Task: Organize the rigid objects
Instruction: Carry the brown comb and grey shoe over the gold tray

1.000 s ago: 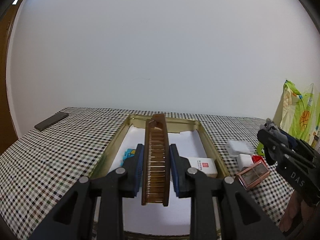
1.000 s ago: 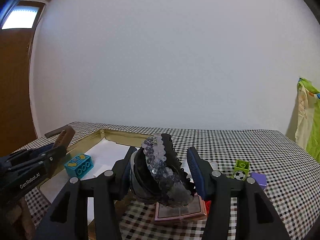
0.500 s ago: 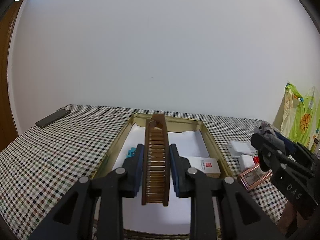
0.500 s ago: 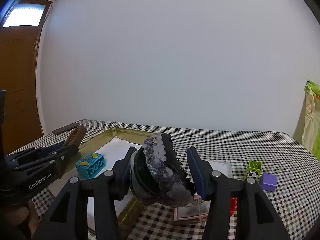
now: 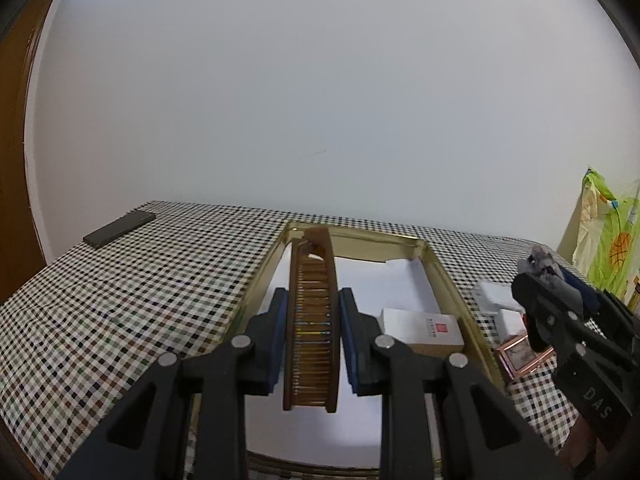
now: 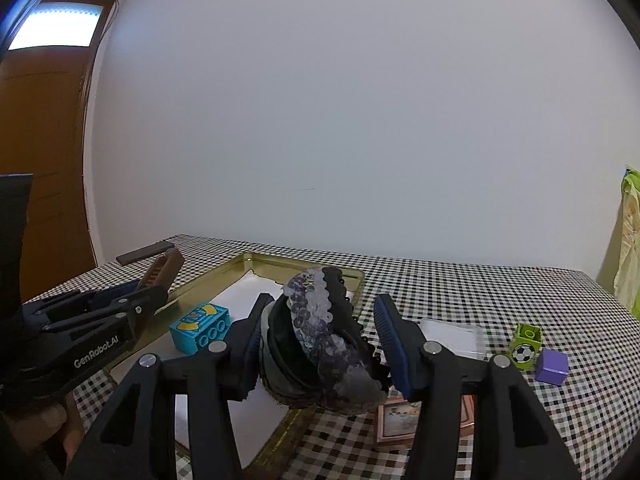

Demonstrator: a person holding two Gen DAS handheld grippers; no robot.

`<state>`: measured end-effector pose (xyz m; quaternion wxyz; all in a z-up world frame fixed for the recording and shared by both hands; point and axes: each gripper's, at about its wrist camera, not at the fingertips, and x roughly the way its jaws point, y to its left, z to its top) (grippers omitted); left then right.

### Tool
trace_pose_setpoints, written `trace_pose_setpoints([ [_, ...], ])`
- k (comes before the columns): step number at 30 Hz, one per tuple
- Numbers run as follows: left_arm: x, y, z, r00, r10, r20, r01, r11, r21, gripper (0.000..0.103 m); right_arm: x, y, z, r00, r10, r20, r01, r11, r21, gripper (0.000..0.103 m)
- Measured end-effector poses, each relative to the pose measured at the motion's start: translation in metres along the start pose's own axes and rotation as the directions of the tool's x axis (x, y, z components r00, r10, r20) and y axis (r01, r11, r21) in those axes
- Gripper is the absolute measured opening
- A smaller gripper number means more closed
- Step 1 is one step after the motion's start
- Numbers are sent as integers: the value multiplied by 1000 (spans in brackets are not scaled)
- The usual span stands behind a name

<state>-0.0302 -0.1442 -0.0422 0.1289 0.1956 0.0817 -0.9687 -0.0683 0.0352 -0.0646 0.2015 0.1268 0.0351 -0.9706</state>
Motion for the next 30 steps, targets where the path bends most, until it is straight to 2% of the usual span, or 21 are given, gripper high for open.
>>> trace_pose_setpoints([
  [12, 7, 10, 1, 999, -1, -33, 1, 1000, 2, 23, -4, 2, 4, 999, 33, -11, -33, 999, -23, 54],
  [22, 18, 3, 3, 998, -8, -63, 10, 1000, 21, 23, -1, -4, 8, 997, 64, -37, -65, 998, -22, 54],
  [28, 29, 4, 4, 994, -36, -107, 37, 999, 7, 23, 12, -4, 10, 992, 100, -72, -101, 995, -11, 54],
  [30, 31, 3, 4, 992, -41, -116, 42, 999, 4, 23, 28, 10, 9, 991, 103, -83, -104, 994, -18, 54],
])
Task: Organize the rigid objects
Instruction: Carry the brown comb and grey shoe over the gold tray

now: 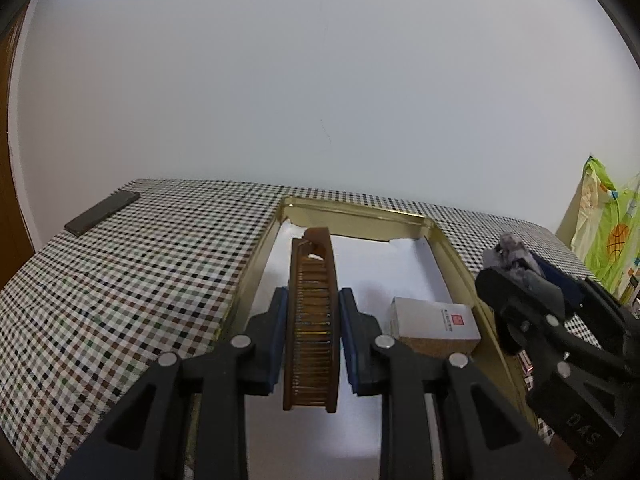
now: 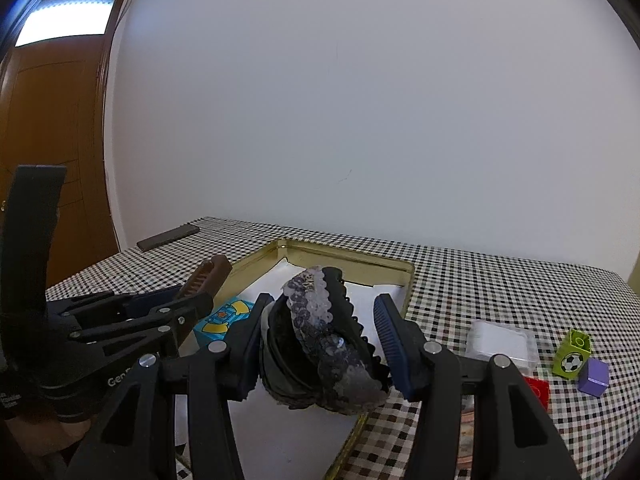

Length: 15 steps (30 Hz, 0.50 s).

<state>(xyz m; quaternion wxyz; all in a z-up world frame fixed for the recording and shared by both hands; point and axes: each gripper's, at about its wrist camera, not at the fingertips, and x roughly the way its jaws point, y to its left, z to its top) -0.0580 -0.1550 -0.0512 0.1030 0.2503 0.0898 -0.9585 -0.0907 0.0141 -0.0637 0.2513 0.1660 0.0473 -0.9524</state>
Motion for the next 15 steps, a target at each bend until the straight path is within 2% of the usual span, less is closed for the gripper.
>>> trace_pose_setpoints([
  [8, 1, 1, 11, 1000, 19, -20, -19, 999, 29, 23, 15, -13, 5, 998, 26, -64, -24, 999, 27, 54],
  [12, 7, 1, 17, 999, -1, -55, 3, 999, 39, 23, 18, -16, 12, 997, 29, -78, -27, 999, 30, 54],
  [15, 12, 1, 20, 997, -10, -82, 13, 999, 35, 23, 29, -3, 19, 995, 38, -96, -36, 999, 29, 54],
])
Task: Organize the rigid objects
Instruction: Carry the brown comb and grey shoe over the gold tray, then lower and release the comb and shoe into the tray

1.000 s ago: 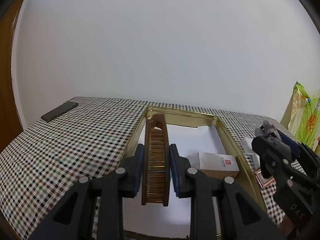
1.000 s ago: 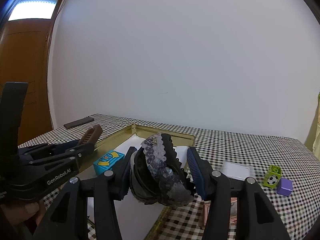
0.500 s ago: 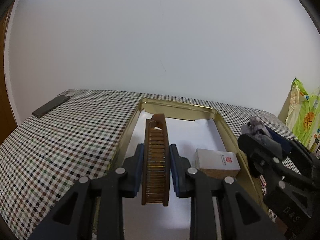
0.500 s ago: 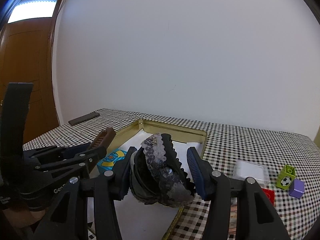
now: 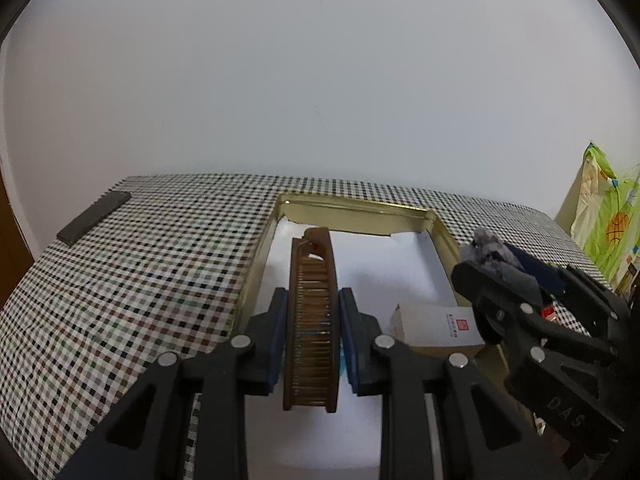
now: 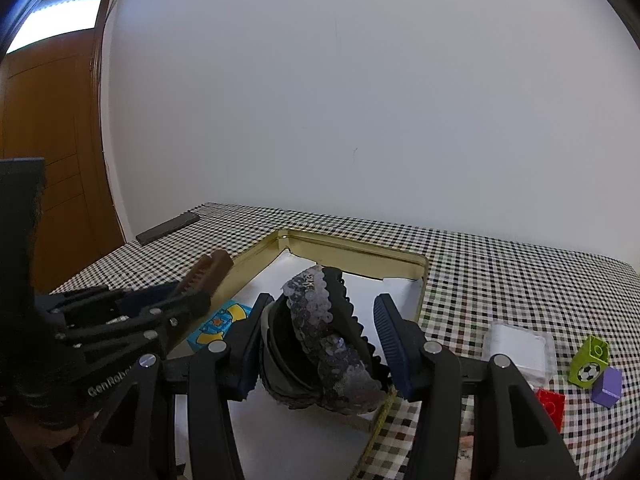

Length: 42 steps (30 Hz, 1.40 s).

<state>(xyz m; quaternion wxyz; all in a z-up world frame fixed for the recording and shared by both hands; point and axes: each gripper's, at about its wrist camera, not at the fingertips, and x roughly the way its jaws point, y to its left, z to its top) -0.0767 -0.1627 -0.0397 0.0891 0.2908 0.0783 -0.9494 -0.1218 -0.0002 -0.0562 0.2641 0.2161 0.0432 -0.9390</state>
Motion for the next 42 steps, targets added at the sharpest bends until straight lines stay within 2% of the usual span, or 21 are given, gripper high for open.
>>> trace_pose_setpoints([
  [6, 7, -4, -1, 1000, 9, -30, -8, 999, 36, 23, 12, -5, 6, 999, -8, -47, 8, 1000, -5, 54],
  [13, 12, -3, -2, 999, 8, -53, -6, 999, 44, 24, 20, -12, 10, 997, 21, -77, -21, 1000, 9, 55],
  [14, 12, -4, -2, 998, 11, -57, -8, 999, 45, 24, 25, -9, 9, 996, 35, -80, -34, 999, 13, 57],
  [15, 12, -4, -3, 998, 18, -56, -16, 999, 45, 26, 27, -7, 9, 996, 46, -71, -45, 999, 16, 64],
  [16, 11, -5, -4, 998, 22, -56, -19, 999, 47, 32, 25, -8, 8, 997, 48, -62, -47, 999, 20, 72],
  [17, 9, -5, -6, 998, 20, -55, -17, 999, 47, 38, 23, -9, 9, 997, 52, -52, -51, 998, 27, 85],
  [18, 6, -5, -7, 999, 17, -49, -14, 999, 42, 56, 18, -11, 9, 997, 60, -37, -59, 998, 36, 91],
  [19, 3, -5, -8, 999, 21, -36, -20, 999, 39, 75, 17, -9, 9, 998, 64, -24, -63, 997, 39, 91],
  [21, -5, -6, -11, 999, 46, -4, -46, 998, 41, 88, 9, -10, 8, 999, 48, -15, -47, 998, 36, 91],
  [23, -12, -7, -13, 999, 43, 13, -44, 999, 32, 93, 1, -13, 4, 1000, 26, -9, -26, 999, 32, 91],
  [25, -19, -9, -17, 999, 39, 23, -40, 999, 21, 102, -11, -25, -1, 1000, -10, -2, 11, 999, 30, 91],
  [30, -23, -19, -29, 1000, 13, 20, -13, 1000, -14, 102, -40, -64, -27, 994, -107, -22, 108, 992, 66, 92],
  [33, -19, -27, -33, 1000, 0, 9, 0, 1000, -18, 102, -48, -83, -42, 980, -191, -61, 195, 978, 73, 92],
  [36, -18, -37, -34, 1000, 5, 4, -5, 1000, -21, 102, -43, -89, -49, 968, -231, -99, 239, 968, 77, 93],
  [42, -11, -42, -33, 1000, 21, -13, -21, 1000, -7, 102, -27, -81, -47, 953, -260, -155, 269, 962, 43, 93],
])
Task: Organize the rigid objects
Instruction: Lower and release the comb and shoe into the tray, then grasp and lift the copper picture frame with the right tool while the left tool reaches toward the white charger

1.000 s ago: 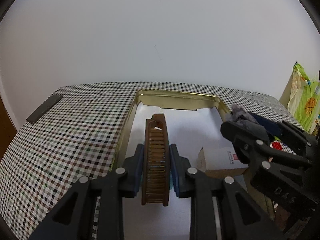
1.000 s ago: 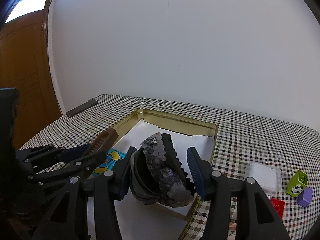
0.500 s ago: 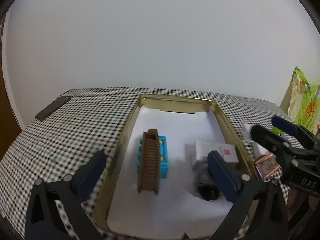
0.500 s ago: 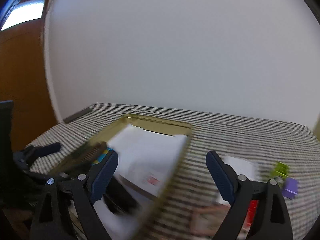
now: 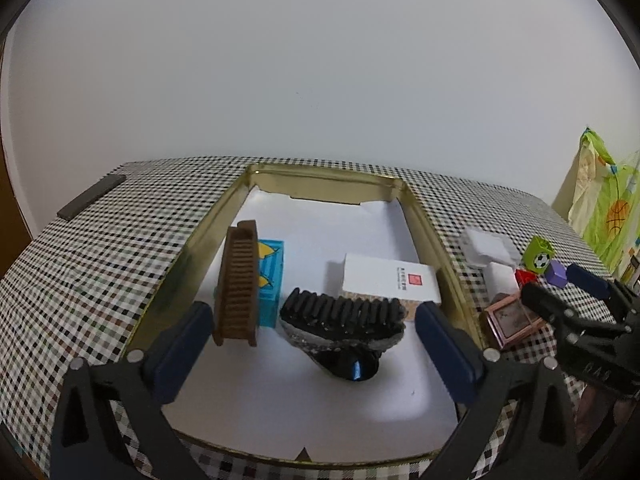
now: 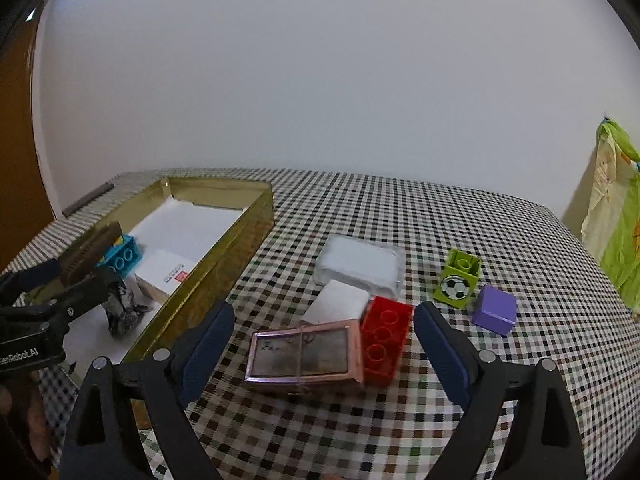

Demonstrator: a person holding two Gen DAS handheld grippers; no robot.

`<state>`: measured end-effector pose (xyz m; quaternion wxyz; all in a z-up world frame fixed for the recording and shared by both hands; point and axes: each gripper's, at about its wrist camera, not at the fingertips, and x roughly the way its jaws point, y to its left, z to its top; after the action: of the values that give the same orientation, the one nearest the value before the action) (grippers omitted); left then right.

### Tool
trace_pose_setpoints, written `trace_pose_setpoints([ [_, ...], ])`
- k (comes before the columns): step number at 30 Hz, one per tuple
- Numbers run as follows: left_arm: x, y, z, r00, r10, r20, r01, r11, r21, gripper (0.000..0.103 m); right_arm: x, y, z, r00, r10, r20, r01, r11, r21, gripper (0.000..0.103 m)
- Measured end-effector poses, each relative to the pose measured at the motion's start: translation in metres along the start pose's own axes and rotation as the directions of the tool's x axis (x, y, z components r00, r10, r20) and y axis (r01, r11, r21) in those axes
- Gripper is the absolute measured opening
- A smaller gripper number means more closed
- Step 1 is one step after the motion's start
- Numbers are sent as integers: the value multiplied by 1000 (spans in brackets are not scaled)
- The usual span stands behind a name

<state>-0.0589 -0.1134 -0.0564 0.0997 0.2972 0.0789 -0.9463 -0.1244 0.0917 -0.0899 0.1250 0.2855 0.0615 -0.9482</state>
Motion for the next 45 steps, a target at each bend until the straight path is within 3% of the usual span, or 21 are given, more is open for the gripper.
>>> trace_pose_setpoints([
  [7, 0, 6, 0, 1000, -8, -1, 8, 1000, -24, 102, 18, 10, -2, 994, -34, -104, 28, 998, -60, 93],
  [17, 3, 6, 0, 1000, -25, -9, 25, 999, -27, 102, 42, 17, -6, 966, -98, -240, 69, 989, -129, 93],
  [20, 6, 5, 1, 999, -34, -25, 33, 999, -24, 102, 38, 17, -6, 968, -119, -222, 89, 986, -142, 78],
  [27, 2, -15, 5, 999, -41, -3, 41, 999, 12, 103, 7, -9, -4, 991, -49, -123, 46, 999, -27, 78],
  [33, -4, -49, 9, 996, -86, 24, 85, 995, 55, 102, -20, -60, -7, 995, -87, -38, 91, 991, 102, 78],
  [45, -4, -130, 16, 984, -177, 33, 167, 967, 193, 103, -28, -137, -12, 983, -183, -34, 186, 952, 244, 78],
])
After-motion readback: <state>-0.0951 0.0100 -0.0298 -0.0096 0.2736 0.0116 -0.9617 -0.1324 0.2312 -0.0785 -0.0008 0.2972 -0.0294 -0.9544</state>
